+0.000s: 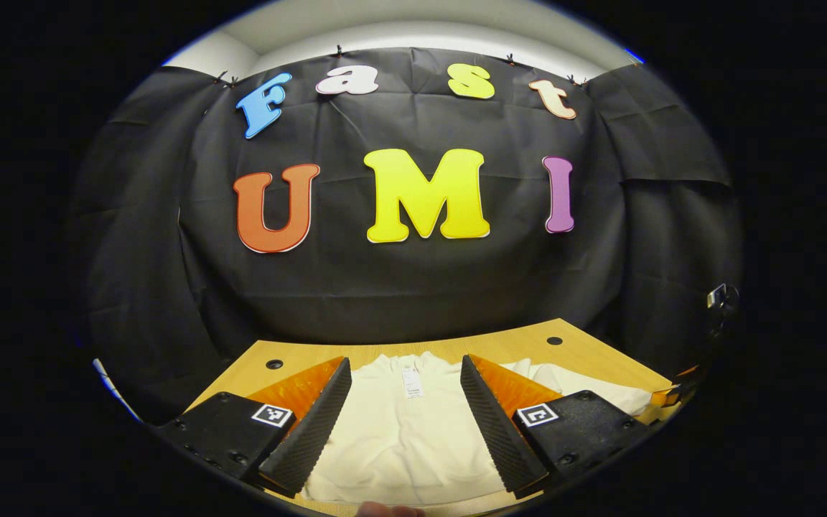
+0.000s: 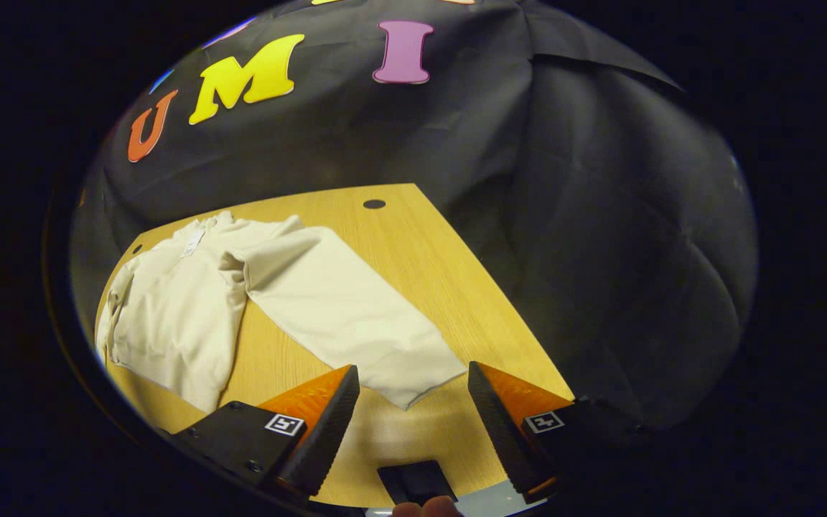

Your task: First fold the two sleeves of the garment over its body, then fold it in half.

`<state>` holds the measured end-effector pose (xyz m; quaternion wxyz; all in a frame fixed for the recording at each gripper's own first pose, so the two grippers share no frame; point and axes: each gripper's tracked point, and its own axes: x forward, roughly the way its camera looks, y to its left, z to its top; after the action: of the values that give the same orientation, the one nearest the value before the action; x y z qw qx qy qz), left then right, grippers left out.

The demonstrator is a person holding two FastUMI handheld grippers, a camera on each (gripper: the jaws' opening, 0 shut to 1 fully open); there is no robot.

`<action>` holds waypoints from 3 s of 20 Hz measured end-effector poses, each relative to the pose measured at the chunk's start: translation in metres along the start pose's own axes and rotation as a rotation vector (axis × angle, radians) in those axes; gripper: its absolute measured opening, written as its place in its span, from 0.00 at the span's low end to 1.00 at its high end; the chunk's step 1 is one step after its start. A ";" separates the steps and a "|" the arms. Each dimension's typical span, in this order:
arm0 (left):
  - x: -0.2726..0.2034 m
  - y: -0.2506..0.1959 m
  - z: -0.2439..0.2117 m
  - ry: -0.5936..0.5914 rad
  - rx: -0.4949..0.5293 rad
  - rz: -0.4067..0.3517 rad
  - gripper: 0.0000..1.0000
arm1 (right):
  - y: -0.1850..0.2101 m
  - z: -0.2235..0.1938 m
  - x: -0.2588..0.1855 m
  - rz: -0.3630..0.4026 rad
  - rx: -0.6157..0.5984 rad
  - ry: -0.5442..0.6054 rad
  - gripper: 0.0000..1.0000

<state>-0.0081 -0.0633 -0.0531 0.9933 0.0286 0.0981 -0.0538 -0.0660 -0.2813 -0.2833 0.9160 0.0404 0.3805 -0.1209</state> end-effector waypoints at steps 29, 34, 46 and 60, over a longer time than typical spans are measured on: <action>-0.001 0.019 -0.015 0.050 0.018 0.054 0.98 | 0.003 0.010 0.048 0.091 0.226 0.184 0.04; -0.002 0.028 -0.012 0.035 -0.009 0.050 0.98 | 0.000 0.078 0.012 0.076 0.131 0.066 0.04; -0.014 0.088 -0.013 -0.011 -0.051 0.128 0.98 | 0.138 0.290 -0.049 0.213 -0.140 -0.198 0.04; -0.058 0.214 -0.066 0.084 -0.119 0.334 0.98 | 0.455 0.251 -0.036 0.575 -0.533 -0.134 0.04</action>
<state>-0.0537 0.1590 -0.0967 0.9834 -0.0123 0.1366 0.1189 0.1965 0.1247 -0.0885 0.9136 -0.1017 0.3111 0.2411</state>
